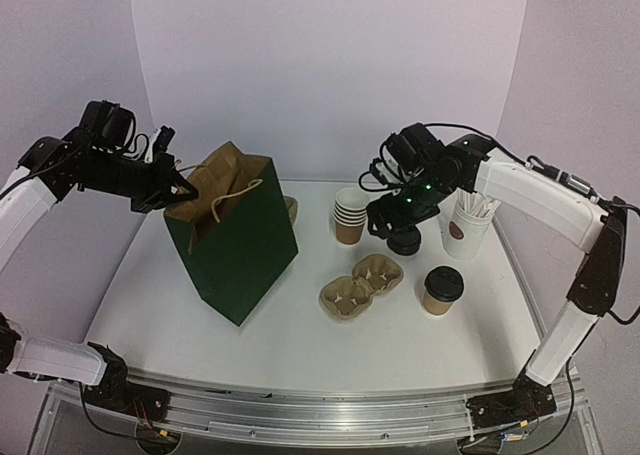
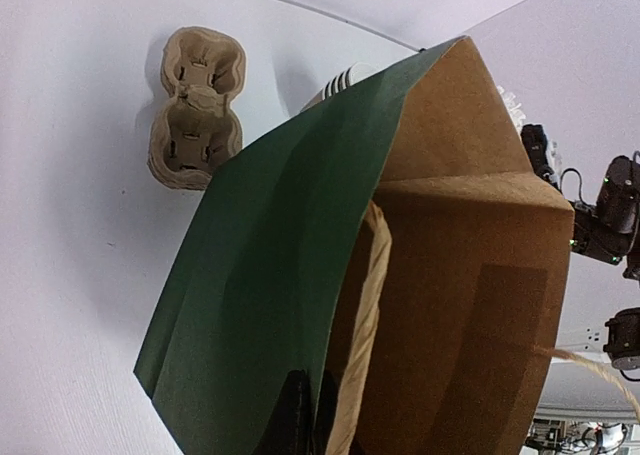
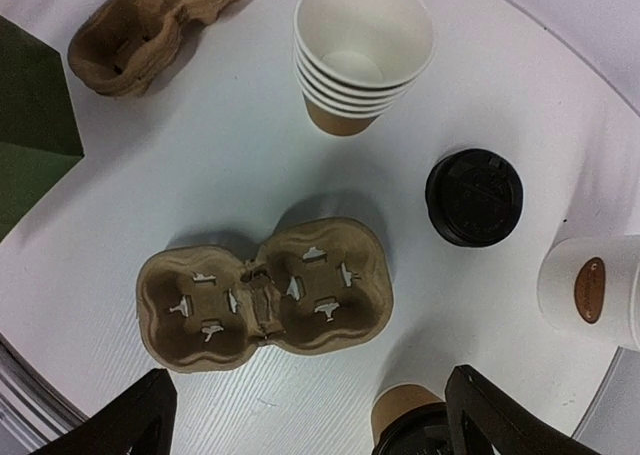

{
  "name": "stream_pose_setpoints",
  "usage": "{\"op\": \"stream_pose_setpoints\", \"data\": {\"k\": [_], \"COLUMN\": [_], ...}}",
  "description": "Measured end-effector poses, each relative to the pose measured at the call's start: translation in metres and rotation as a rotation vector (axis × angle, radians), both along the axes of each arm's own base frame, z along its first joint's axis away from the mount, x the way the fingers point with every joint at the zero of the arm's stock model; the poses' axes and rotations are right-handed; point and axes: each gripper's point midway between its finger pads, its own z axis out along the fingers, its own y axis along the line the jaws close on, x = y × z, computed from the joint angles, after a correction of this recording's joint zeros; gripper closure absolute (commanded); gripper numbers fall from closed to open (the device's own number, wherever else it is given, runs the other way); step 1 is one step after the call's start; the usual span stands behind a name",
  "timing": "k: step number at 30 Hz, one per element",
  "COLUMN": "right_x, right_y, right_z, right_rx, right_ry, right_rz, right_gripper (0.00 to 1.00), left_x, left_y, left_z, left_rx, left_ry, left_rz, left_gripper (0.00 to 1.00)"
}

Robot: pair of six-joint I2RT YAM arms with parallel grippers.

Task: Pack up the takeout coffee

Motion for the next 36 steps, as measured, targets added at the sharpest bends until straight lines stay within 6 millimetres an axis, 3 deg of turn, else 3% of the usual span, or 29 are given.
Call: {"op": "stream_pose_setpoints", "data": {"k": [9,19,25,31,36], "right_x": [-0.021,-0.018,-0.019,-0.020,-0.019], "right_y": [0.001,0.031,0.033,0.033,0.034], "right_z": [-0.098,-0.164,-0.191,-0.198,-0.198], "right_rx": [-0.119,-0.154,-0.175,-0.187,-0.184], "right_ry": [0.170,0.224,0.267,0.275,0.270], "right_rz": [0.036,0.106,0.119,0.127,0.125], "right_gripper": [0.12,0.21,0.32,0.45,0.43], "left_x": [0.003,0.004,0.005,0.006,0.007], "left_y": [-0.006,-0.008,-0.009,-0.009,-0.011], "left_z": [-0.017,-0.019,-0.027,-0.049,-0.051], "left_rx": [-0.019,-0.017,-0.002,0.001,-0.006], "left_ry": [0.000,-0.007,0.007,0.052,0.049], "left_rz": [-0.023,-0.037,-0.043,-0.031,-0.028], "left_gripper": [1.00,1.00,1.00,1.00,1.00]}}
